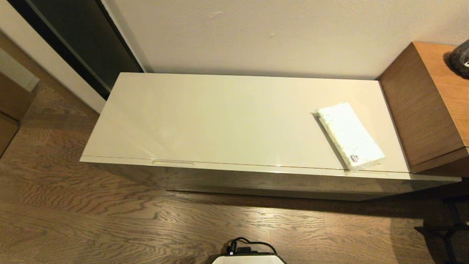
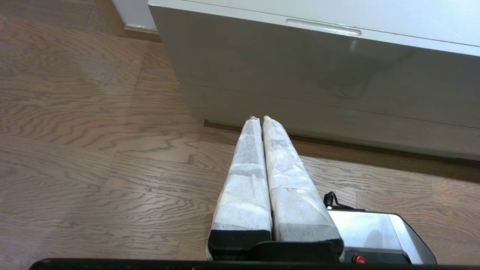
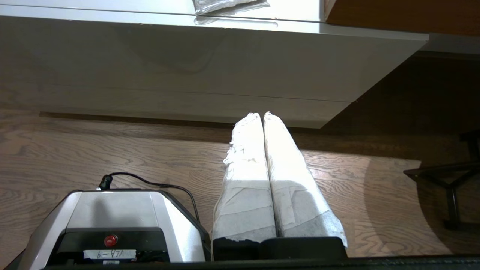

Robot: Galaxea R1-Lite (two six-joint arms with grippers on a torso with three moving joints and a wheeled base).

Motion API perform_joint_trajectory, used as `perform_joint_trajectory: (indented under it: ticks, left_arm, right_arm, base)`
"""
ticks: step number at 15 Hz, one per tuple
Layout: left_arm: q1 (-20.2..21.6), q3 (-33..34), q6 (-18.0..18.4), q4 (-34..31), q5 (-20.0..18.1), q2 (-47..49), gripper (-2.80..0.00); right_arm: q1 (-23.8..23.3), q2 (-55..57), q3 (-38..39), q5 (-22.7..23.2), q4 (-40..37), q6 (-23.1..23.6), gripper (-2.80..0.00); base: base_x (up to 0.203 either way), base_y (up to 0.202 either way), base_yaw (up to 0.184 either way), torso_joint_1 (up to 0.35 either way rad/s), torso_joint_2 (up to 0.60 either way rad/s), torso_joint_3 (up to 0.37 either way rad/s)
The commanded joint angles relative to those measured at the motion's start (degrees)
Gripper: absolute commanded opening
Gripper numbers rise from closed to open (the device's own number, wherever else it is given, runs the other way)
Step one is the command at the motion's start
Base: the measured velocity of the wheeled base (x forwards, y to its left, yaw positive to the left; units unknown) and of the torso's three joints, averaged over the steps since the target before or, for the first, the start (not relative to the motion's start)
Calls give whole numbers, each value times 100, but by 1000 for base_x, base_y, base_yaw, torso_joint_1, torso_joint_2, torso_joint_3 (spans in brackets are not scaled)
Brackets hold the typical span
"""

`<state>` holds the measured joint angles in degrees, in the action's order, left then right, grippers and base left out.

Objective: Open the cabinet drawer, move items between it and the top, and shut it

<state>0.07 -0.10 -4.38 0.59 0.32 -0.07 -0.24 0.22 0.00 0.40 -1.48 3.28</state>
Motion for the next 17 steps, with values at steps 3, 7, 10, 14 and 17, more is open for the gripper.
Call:
perform_joint_trajectory:
  ticks: [3, 7, 10, 14, 17]
  left_arm:
    - [1, 1, -2, 2, 11, 7, -280]
    - [1, 1, -2, 2, 8, 7, -280]
    - [1, 1, -2, 2, 11, 7, -280]
    - [1, 1, -2, 2, 11, 7, -280]
    - [1, 1, -2, 2, 11, 7, -280]
  right_arm:
    - [-2, 13, 18, 4, -1, 6, -280]
    - [-2, 13, 18, 4, -1, -3, -280]
    - [-2, 13, 18, 4, 7, -73, -280]
    - [-2, 13, 18, -5, 17, -152, -280]
    - [-2, 13, 18, -5, 17, -152, -280]
  base:
    - [0, 0, 0, 0, 0, 0]
    - [0, 0, 0, 0, 0, 0]
    - [0, 0, 0, 0, 0, 0]
    - [0, 0, 0, 0, 0, 0]
    - [0, 0, 0, 0, 0, 0]
